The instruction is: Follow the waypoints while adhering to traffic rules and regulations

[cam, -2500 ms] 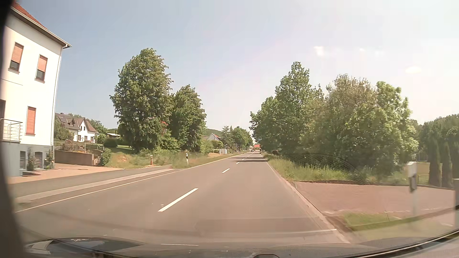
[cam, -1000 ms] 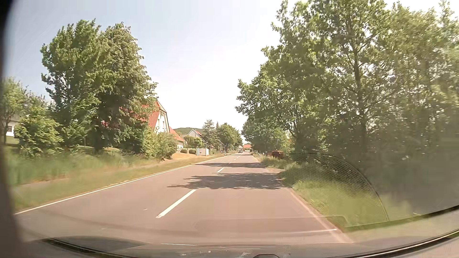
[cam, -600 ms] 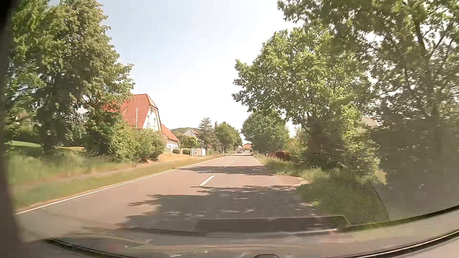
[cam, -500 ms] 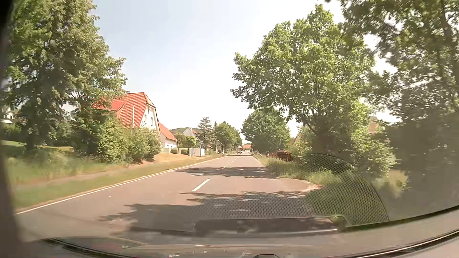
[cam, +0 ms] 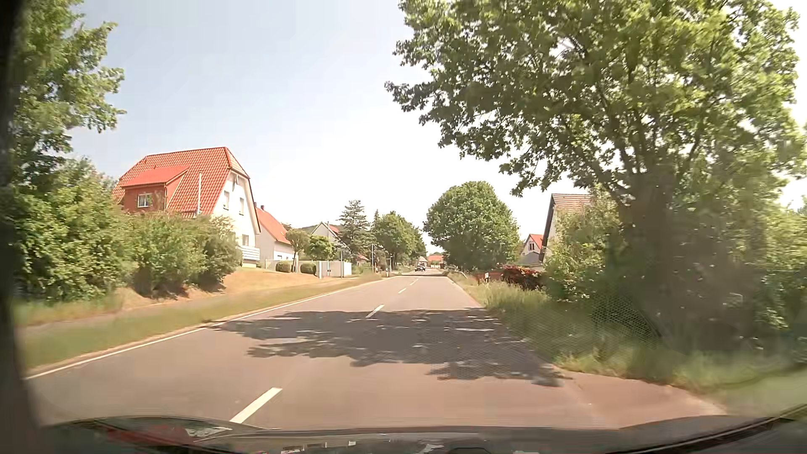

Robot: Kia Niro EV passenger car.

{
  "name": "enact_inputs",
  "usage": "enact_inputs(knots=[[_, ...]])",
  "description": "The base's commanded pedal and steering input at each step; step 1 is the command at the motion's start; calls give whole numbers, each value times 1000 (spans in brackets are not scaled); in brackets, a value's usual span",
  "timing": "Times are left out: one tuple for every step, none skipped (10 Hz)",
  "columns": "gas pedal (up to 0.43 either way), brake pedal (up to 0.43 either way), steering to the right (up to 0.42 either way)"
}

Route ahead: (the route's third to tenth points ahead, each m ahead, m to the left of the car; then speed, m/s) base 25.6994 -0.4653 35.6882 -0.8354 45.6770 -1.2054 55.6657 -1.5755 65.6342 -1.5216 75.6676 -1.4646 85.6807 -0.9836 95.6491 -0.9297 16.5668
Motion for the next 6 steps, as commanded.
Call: enact_inputs(knots=[[209,0,-1],[209,0,-1],[209,0,-1],[209,0,-1],[209,0,0],[209,0,0]])
